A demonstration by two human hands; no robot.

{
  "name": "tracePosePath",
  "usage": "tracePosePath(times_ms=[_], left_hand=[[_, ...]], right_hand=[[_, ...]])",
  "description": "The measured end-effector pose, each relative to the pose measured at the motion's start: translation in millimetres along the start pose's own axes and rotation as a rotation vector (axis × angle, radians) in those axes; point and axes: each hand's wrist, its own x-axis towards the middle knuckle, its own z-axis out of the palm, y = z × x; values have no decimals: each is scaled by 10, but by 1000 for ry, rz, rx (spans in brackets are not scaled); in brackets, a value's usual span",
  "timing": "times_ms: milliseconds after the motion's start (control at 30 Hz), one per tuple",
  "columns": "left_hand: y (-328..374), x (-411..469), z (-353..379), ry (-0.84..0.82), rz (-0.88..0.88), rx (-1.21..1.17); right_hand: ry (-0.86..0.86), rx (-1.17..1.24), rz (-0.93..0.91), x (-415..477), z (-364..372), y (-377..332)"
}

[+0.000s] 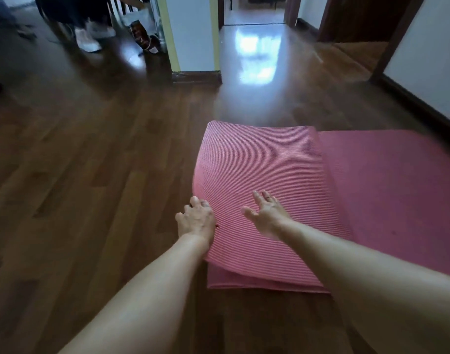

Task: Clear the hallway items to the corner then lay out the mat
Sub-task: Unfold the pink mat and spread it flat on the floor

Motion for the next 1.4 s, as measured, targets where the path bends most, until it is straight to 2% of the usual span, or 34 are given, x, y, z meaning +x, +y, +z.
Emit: tracePosePath(times_ms=[133,300,533,667,833,933,1000,1167,1400], left_hand=[[73,91,209,-174,-65,126],[485,203,234,-142,-18,279],[1654,173,227,-166,439,-38],[2196,185,172,-171,502,-41],[2640,238,199,-216,514,-54],[2823,239,187,-217,506,-61],[2884,243,137,-202,494,-58],[2813,296,-2,-206,463,-24],[2730,238,146,-251,516,-44]], right_hand=[[-19,37,64,-16,57,224],[-12,80,104,2,11,612],[87,95,229,53,-159,1585],[95,154,346,147,-259,2167],[141,416,448,353,-274,2655],[244,669,533,521,-392,2715],[217,805,541,599,-512,2659],[85,776,477,667,-568,2525],[85,1041,449,700,-619,2522]])
